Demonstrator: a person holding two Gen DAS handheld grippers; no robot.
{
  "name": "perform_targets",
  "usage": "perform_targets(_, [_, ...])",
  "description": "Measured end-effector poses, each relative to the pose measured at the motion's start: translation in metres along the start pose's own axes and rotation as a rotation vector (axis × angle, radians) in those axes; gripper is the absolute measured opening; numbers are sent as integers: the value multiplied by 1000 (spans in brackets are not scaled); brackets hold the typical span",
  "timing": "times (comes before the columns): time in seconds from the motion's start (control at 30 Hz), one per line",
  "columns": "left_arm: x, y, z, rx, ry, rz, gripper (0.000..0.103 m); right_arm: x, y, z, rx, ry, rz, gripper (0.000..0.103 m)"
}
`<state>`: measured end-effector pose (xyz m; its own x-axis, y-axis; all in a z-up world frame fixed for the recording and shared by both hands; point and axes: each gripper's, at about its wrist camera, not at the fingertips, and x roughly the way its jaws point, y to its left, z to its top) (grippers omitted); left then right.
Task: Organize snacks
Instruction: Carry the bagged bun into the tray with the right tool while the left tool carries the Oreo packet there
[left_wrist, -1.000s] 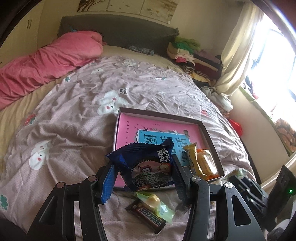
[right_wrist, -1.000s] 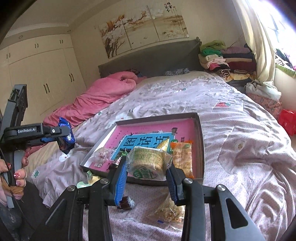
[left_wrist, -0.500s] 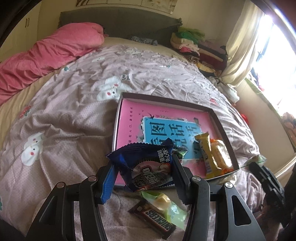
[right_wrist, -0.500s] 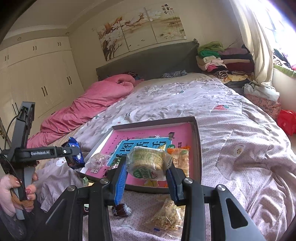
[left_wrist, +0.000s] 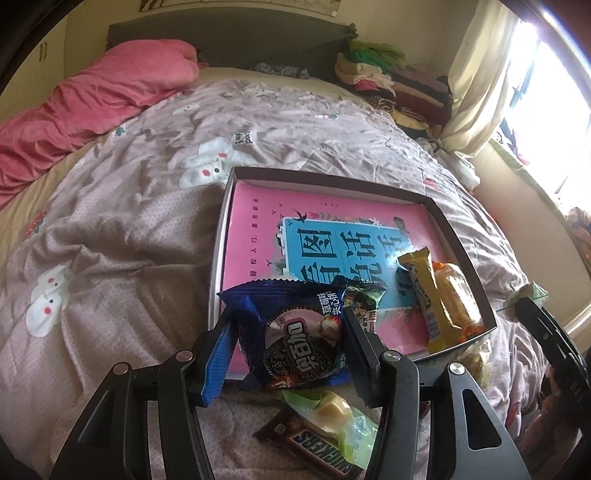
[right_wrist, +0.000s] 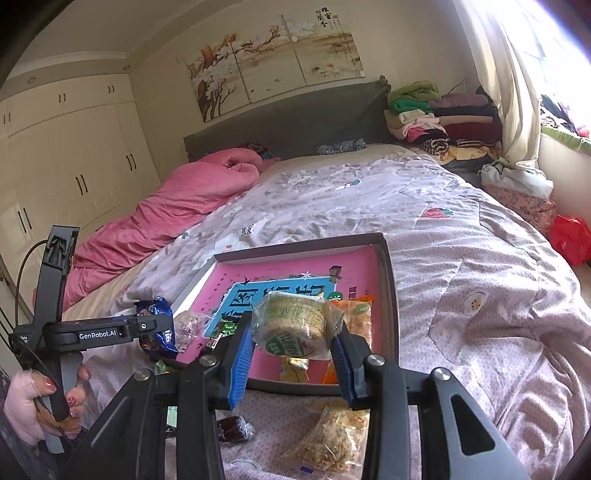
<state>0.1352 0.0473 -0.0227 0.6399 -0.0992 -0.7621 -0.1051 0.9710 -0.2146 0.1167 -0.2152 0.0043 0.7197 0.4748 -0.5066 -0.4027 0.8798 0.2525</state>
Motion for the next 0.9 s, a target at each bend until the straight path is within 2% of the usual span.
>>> perform_targets(0.43, [12,-3,0,4,18,-30,57,23,10,-7,-44,66,-7,40])
perform_targets(0.9, [21,-6,1,25,6,-34,57,44,33,-18,-100,121,29,40])
